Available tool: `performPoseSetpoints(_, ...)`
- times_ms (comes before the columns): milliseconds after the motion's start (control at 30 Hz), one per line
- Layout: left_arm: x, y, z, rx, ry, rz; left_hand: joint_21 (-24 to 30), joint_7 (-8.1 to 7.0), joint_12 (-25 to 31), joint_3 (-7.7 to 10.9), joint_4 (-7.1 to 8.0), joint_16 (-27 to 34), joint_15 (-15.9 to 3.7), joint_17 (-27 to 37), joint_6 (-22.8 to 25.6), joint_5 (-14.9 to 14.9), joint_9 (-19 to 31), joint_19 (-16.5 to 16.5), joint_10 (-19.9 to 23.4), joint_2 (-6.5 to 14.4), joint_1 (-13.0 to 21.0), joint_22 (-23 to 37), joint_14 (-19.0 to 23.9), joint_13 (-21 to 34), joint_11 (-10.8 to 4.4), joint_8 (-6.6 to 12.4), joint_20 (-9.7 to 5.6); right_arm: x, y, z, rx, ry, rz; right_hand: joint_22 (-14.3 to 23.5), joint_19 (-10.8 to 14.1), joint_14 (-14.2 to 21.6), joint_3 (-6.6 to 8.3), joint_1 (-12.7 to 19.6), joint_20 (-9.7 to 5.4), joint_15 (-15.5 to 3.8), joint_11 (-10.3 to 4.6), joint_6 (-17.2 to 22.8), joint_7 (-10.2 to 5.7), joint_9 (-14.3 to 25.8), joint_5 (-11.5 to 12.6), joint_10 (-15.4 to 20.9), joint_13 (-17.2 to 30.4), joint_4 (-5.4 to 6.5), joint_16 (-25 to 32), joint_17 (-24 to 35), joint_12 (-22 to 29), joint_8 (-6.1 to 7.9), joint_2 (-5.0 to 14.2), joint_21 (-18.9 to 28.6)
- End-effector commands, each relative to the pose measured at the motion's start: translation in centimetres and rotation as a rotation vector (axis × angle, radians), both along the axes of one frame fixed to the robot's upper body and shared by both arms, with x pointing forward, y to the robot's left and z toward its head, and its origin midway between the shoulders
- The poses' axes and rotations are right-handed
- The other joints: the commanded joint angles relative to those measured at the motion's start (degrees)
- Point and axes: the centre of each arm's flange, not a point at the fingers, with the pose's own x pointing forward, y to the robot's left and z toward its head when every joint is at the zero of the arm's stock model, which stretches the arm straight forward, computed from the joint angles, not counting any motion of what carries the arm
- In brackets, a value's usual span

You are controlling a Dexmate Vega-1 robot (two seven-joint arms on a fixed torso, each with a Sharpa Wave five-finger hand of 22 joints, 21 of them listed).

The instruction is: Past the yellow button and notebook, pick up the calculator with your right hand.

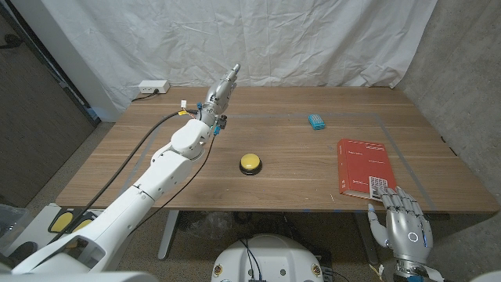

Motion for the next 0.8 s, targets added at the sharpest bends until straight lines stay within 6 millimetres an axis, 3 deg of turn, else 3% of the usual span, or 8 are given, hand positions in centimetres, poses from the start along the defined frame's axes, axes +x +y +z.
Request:
performPoseSetpoints(33,0.0,-0.38,0.13,0.005,0.004,0.001,-0.1,-0.09,0.2,-0.13,0.04,-0.1,-0.04,0.1,-0.4,-0.1,0.2,-0.5,-0.1,0.5,0.2,0.3,-0.8,0.2,-0.27,0.08,-2.17,0.68,-0.51,-0.43,0.007,-0.002,-0.013,0.1,-0.2,-0.3,-0.53,0.7,-6.07,-7.5,0.26,-1.1,-0.08,0.4,0.5,-0.4,0.4,0.01,0.1,0.5,0.4,-0.13,0.1,-0.4)
performPoseSetpoints(800,-0.22,-1.09,0.91,0.006,-0.026,-0.013,0.0,-0.1,0.3,-0.31,0.06,0.0,-0.01,0.1,-0.2,-0.2,0.2,-0.5,0.1,0.5,0.2,0.3,-0.8,0.2,-0.45,0.15,-2.06,1.6,-1.48,-1.04,0.029,-0.02,-0.034,0.3,-1.0,-1.0,-1.14,1.2,-5.61,-6.91,0.09,-1.8,-0.31,0.6,1.2,-1.3,1.5,0.24,-0.1,1.4,1.0,-0.03,0.33,-0.9)
